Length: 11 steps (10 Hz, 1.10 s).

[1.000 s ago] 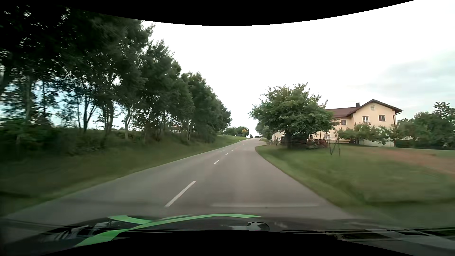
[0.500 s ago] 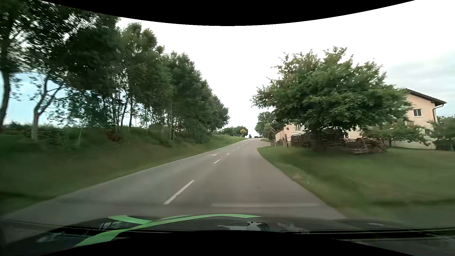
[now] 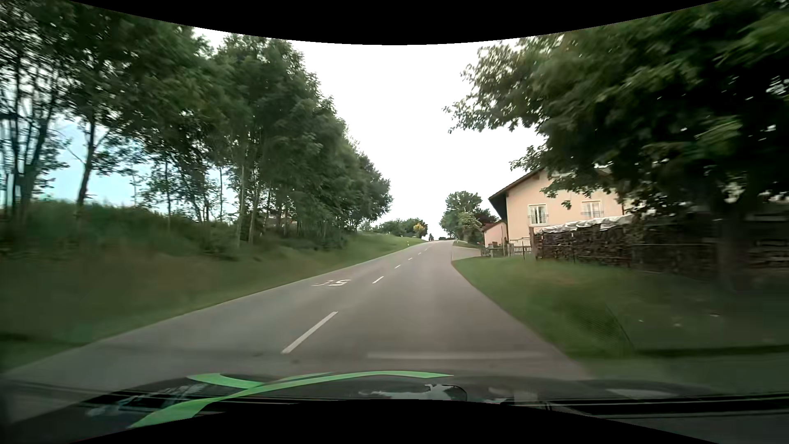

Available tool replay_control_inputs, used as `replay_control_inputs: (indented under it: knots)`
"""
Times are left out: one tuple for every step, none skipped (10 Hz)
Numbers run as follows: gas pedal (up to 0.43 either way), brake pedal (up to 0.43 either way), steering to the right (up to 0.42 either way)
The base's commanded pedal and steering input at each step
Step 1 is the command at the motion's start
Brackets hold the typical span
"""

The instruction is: Follow the waypoints while adhering to traffic rules and regulations

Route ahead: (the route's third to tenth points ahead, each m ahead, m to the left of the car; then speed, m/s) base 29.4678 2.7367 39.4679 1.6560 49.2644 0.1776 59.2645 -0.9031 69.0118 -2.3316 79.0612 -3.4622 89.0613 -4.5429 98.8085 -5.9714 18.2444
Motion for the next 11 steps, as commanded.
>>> replay_control_inputs:
  knots:
    - [0.339,0.000,0.007]
    - [0.350,0.000,0.007]
    - [0.350,0.000,0.007]
    - [0.350,0.000,0.007]
    - [0.339,0.000,0.008]
    - [0.319,0.000,0.008]
    - [0.319,0.000,0.008]
    - [0.319,0.000,0.012]
    - [0.319,0.000,0.014]
    - [0.319,0.000,0.015]
    - [0.331,0.000,0.015]
